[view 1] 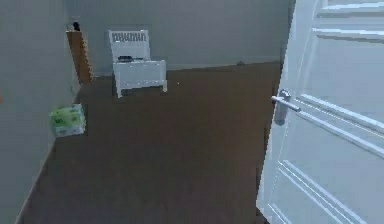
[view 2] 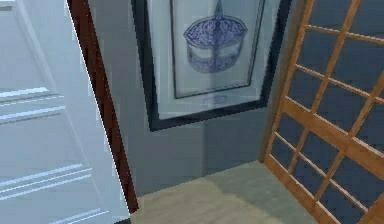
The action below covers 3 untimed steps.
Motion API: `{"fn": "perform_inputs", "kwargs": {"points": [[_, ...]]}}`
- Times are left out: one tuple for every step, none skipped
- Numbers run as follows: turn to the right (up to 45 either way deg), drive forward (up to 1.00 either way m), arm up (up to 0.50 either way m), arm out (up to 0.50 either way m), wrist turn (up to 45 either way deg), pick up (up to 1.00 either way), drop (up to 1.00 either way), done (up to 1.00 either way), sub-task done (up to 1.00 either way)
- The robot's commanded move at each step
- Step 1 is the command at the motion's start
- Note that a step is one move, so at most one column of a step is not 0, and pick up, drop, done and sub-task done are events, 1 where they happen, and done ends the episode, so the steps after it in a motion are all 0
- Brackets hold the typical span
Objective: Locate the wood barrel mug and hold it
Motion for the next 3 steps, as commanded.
{"fn": "perform_inputs", "kwargs": {"points": [[-3.0,0.0,0.0,0.0,0.0,0.0,0.0,0.0,0.0],[0.0,1.0,0.0,0.0,0.0,0.0,0.0,0.0,0.0],[0.0,0.2,0.0,0.0,0.0,0.0,0.0,0.0,0.0]]}}
